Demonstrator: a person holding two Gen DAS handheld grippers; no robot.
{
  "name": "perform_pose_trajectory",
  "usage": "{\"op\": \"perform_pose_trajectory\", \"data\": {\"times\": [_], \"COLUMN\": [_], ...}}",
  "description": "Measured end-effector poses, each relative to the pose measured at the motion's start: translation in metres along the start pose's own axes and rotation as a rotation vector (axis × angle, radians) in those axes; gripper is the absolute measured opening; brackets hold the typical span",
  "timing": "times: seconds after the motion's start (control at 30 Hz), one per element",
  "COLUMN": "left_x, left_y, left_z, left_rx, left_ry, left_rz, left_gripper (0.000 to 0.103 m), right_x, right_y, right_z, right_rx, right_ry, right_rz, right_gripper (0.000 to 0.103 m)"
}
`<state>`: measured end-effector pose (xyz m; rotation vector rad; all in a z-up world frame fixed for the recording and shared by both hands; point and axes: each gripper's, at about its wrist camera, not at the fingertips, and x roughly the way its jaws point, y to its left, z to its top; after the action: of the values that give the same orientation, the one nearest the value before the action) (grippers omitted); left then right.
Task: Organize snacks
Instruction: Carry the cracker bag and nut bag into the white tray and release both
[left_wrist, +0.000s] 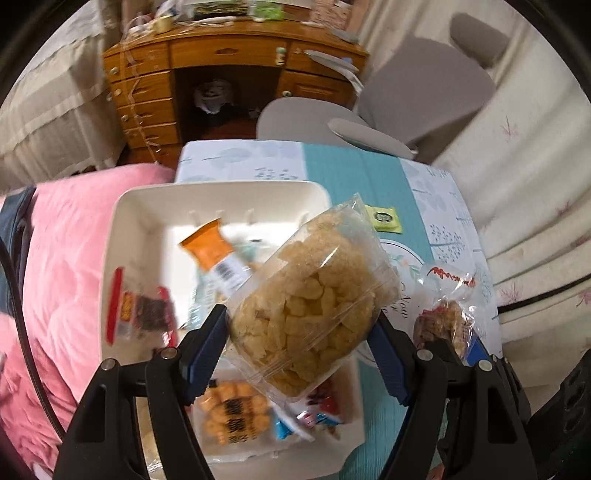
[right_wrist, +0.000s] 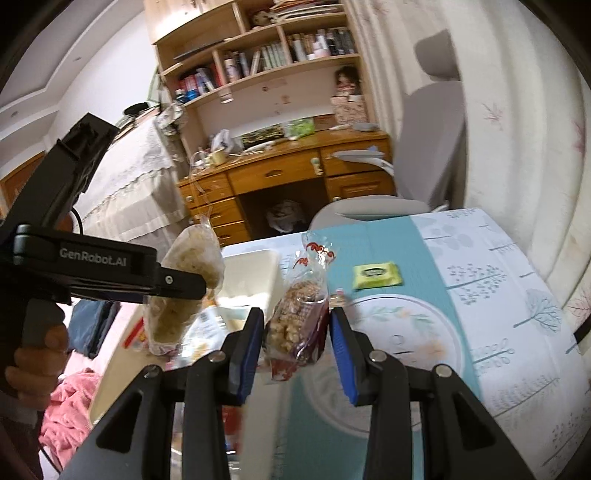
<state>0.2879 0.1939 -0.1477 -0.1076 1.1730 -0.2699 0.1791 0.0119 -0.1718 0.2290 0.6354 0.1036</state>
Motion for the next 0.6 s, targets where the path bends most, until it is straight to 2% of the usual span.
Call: {"op": "perform_pose_trajectory", "data": {"times": [0.27, 0.43, 0.5, 0.53, 0.57, 0.6], "left_x": [-0.007, -0.003, -0.003, -0.003, -0.004, -0.004], "left_y": [0.066, 0.093, 0.1, 0.102, 0.103, 0.102], "left_z": [-0.023, -0.034, -0.038, -0.039, -0.04, -0.039], "left_rx": [-0.13, -0.187, -0.207, -0.213, -0.223, -0.226], "left_ry": [-0.032, -0.013, -0.013, -0.018, -0.028, -0.032], "left_rz": [0.029, 0.048, 0.046, 0.039, 0.02, 0.011], "left_gripper": [0.073, 0.074, 0.078, 0.087, 0.093, 0.094], "right_x": [0.009, 0.02, 0.025, 0.027, 0.029, 0.031], "right_y": [0.045, 0.063, 0.066, 0.067, 0.068, 0.069], "right_z": [-0.006, -0.009, -0.009, -0.008, -0.007, -0.006], "right_rx": [-0.058, -0.082, -0.088, -0.089, -0.091, -0.093], "right_ry": [0.023, 0.044, 0.05, 0.052, 0.057, 0.063], "right_rz": [0.078, 0.093, 0.087, 0.086, 0.083, 0.078], "right_gripper": [0.037, 0.037, 0.037, 0.038, 0.042, 0.051]}}
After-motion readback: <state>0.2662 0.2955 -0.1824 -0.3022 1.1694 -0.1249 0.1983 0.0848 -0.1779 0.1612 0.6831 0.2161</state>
